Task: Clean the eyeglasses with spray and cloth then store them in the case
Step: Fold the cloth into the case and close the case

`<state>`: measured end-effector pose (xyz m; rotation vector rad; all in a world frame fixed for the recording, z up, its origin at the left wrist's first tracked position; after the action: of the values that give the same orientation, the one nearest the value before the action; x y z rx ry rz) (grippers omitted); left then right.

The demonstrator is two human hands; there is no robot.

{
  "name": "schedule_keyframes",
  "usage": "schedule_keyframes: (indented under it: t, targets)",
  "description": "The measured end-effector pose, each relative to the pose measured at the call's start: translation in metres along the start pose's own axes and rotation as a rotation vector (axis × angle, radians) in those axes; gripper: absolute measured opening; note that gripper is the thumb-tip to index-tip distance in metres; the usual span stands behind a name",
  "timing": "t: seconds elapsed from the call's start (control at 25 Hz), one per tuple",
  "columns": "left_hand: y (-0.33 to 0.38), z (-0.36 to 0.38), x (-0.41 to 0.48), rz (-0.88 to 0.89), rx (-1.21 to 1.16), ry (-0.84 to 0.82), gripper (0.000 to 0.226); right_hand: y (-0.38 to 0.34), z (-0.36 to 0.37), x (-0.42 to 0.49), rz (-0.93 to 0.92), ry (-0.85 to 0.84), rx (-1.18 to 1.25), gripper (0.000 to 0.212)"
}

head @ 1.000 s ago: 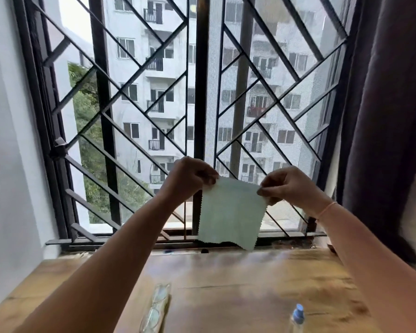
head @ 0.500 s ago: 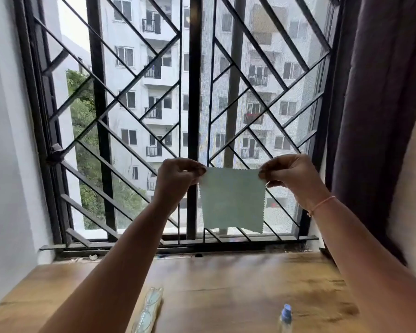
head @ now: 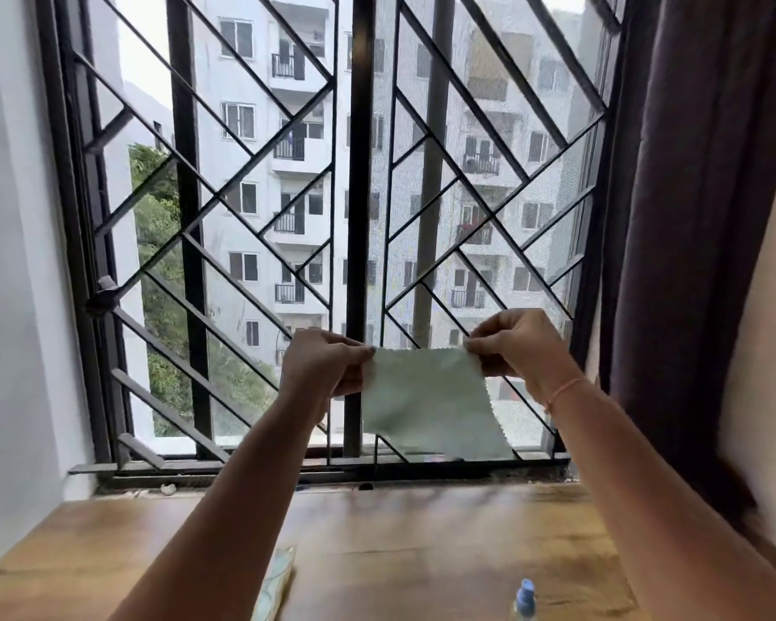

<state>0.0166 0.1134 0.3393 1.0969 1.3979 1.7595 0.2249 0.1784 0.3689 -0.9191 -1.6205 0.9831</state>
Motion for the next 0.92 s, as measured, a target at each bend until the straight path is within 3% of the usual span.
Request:
schedule_keyframes:
  t: [0.2, 0.44, 0.6, 0.92]
  targets:
    - [0.002, 0.02, -0.007, 0.012, -0.001, -0.012, 0.006, -0.001, 0.018, -0.006, -0.023, -0.008, -0.01, 0.012]
    - [0.024, 0.046, -0.014, 0.218, 0.127, -0.011, 0.003, -0.013, 0.041, -0.012, -0.399, 0.097, -0.35, 0.01]
    - [0.03, 0.049, -0.016, 0.283, 0.18, 0.008, 0.008, -0.021, 0.039, -0.017, -0.454, 0.16, -0.335, 0.014]
    - [0.042, 0.057, -0.03, 0.23, 0.071, -0.089, 0.055, -0.025, 0.035, -0.019, -0.45, 0.117, -0.349, 0.034]
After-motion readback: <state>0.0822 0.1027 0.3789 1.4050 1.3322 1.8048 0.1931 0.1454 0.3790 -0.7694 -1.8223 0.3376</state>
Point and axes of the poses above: each hand's wrist, its own x-axis towards the middle knuckle, its own z-axis out of the palm, y = z × x, the point moved 2 cm from there along x, towards the middle knuckle
